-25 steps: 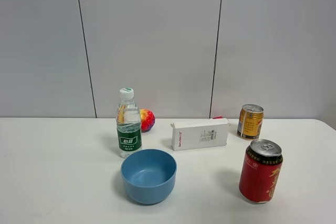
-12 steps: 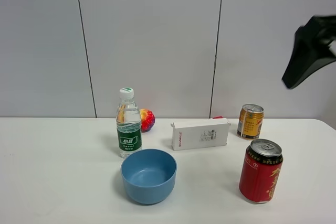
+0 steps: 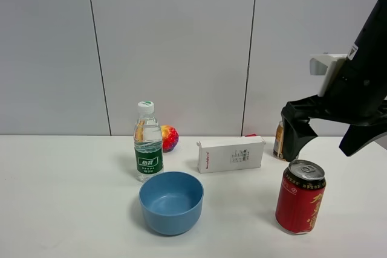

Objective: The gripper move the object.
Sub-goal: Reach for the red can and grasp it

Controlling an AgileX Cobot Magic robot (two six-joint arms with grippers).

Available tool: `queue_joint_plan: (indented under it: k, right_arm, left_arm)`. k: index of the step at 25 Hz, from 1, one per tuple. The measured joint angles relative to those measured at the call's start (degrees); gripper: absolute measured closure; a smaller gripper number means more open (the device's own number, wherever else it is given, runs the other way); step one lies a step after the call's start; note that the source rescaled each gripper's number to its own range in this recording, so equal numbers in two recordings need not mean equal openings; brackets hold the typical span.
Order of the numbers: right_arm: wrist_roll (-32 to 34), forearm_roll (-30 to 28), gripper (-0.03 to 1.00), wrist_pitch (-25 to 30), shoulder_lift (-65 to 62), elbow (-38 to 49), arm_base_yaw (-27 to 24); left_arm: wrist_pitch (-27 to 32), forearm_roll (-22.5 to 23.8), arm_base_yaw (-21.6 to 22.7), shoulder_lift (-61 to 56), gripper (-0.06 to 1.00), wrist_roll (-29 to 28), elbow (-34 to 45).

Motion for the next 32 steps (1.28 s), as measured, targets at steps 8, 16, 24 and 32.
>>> queue_joint_plan:
  k: [8, 16, 24, 32]
  right_arm:
    - [0.0, -1.3, -0.03, -4.5, 6.5, 0.0, 0.0]
    - [0.0, -1.3, -0.03, -6.6, 11.0, 0.0, 0.4]
    - [0.0, -1.3, 0.13, -8.0, 14.3, 0.0, 1.3]
    - [0.1, -2.1, 0.97, -8.0, 15.1, 0.0, 1.3]
  left_arm:
    - [0.0, 0.0, 0.0, 0.0, -0.06, 0.0, 0.0]
    - [0.0, 0.0, 0.0, 0.0, -0.06, 0.0, 0.0]
    - [0.0, 0.0, 0.0, 0.0, -0.06, 0.0, 0.0]
    - [0.0, 0.0, 0.0, 0.0, -0.06, 0.0, 0.0]
